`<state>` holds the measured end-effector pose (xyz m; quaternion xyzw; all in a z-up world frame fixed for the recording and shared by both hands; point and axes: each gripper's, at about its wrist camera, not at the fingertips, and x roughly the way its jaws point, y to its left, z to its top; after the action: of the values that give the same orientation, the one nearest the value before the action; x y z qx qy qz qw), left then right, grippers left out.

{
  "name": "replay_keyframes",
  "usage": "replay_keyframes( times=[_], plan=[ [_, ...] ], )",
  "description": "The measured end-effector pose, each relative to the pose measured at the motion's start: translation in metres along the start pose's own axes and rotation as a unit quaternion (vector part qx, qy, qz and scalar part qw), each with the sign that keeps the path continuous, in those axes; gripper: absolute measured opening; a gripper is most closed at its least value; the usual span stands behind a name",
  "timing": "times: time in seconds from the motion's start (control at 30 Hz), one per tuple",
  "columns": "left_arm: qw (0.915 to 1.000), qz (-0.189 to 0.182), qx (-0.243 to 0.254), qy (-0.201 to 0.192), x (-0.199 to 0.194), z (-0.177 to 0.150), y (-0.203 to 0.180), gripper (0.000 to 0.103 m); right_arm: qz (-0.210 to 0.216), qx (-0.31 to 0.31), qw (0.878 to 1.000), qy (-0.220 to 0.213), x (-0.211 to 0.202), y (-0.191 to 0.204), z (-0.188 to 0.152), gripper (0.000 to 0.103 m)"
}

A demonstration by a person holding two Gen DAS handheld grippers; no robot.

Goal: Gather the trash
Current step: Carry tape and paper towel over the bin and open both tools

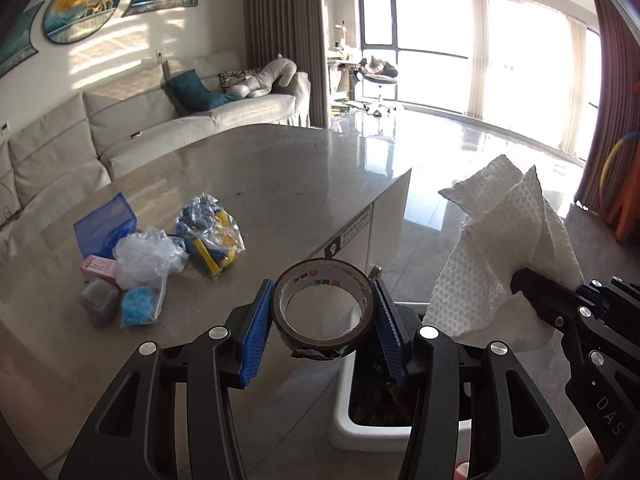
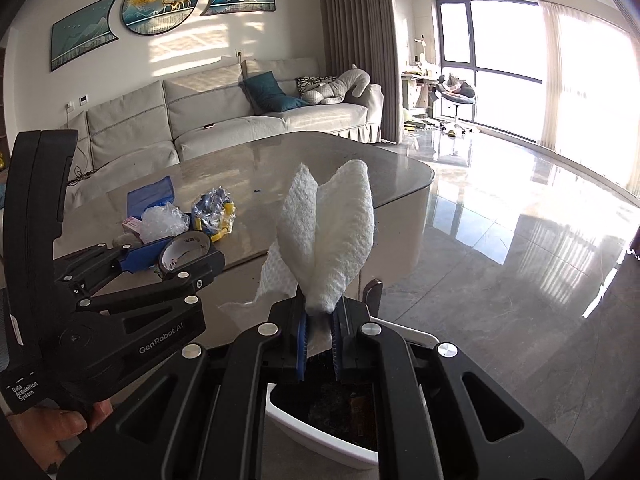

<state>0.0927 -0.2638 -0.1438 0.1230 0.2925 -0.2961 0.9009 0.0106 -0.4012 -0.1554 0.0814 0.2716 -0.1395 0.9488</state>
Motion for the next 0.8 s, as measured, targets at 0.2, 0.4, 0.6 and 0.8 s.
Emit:
replay_keyframes(
  times=[0.2, 0.4, 0.6, 0.8],
  plan=[
    [0.9993, -0.026, 0.019, 0.016, 0.017, -0.007, -0.031, 0.049, -0.019, 0.009, 1.0, 0.017, 0.007, -0.015, -0.018, 0.011],
    [0.9974, -0.05, 0.032, 0.041, 0.037, -0.018, -0.054, 0.049, -0.029, 0.01, 0.998, 0.052, 0.035, -0.022, -0.035, 0.011],
    [0.995, -0.064, 0.041, 0.065, 0.058, -0.029, -0.065, 0.049, -0.031, 0.007, 0.996, 0.079, 0.06, -0.03, -0.048, 0.011],
    [0.9924, -0.06, 0.064, 0.086, 0.081, -0.036, -0.074, 0.05, -0.043, 0.006, 0.994, 0.099, 0.075, -0.042, -0.062, 0.012]
  ],
)
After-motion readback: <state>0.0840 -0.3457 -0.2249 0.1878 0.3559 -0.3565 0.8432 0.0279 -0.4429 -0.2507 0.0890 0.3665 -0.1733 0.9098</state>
